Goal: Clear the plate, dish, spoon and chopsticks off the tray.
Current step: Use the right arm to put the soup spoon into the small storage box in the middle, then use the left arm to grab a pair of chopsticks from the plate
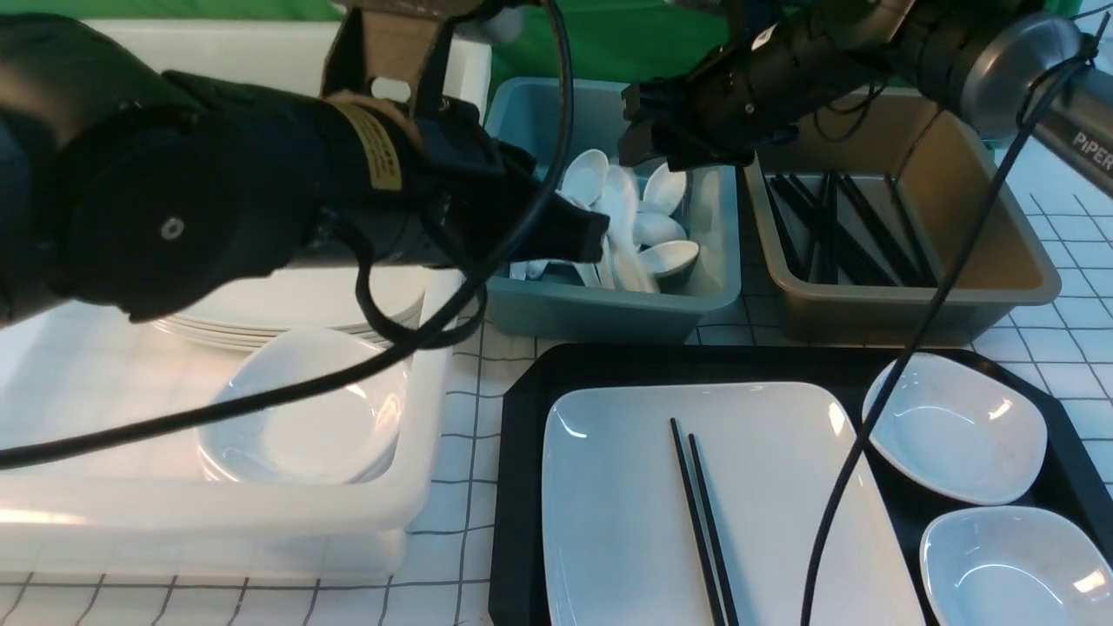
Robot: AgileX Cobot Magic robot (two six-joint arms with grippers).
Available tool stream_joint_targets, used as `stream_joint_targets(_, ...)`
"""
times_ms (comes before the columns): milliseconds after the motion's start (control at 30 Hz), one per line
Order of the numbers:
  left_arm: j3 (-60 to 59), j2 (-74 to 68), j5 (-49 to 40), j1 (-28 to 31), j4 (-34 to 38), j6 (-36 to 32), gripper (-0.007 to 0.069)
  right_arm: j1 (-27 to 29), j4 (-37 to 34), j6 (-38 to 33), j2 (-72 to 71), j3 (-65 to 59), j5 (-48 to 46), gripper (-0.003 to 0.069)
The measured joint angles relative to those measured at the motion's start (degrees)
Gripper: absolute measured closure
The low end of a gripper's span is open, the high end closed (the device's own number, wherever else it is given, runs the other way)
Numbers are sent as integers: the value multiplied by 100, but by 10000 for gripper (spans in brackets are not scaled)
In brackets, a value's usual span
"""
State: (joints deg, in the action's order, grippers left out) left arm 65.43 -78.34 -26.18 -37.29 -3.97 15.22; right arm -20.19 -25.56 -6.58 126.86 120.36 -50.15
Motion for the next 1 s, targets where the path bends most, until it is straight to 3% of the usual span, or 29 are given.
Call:
stream_joint_targets(100, 130, -52, -565, -142, 723, -554, 625, 60, 132, -11, -207, 213, -636, 137)
stream_joint_targets(167, 379, -197, -1017, -353, 855, -664, 627, 122, 325, -27, -427, 431, -1225, 177)
stream_joint_targets(200, 564, -327, -1372, -563, 839, -657, 628, 154, 550, -61, -626, 528, -1539, 234)
stream_joint_targets(233, 604, -357, -1428, -603, 827, -656, 628, 162, 591, -67, -627, 540, -1540, 234)
stream_joint_targets(300, 1201, -885, -2112, -1210, 530, -519, 628, 273, 1237, -38, -1311, 599, -1827, 445)
stream_joint_targets(367, 1567, -1285, -2542, -1548, 397, -350, 628, 338, 1572, 20, -1720, 540, -1859, 557)
stream_joint_targets(433, 1897, -1686, -2997, -1764, 397, -173, 628, 375, 1791, 38, -2282, 321, -1859, 624)
stream_joint_targets(533, 2288, -2268, -3525, -1887, 560, 228, 623, 394, 1957, 38, -3161, -380, -1868, 647)
stream_joint_targets(700, 2429, -2833, -3599, -1892, 705, 652, 561, 411, 2068, 62, -4722, -2241, -1922, 645)
stream_joint_targets(800, 2447, -3119, -3599, -1939, 747, 702, 476, 411, 2089, 84, -5574, -3533, -1947, 641)
stream_joint_targets(1000, 2447, -3579, -3517, -1958, 821, 1124, 223, 411, 2112, 264, -6993, -5376, -1872, 629)
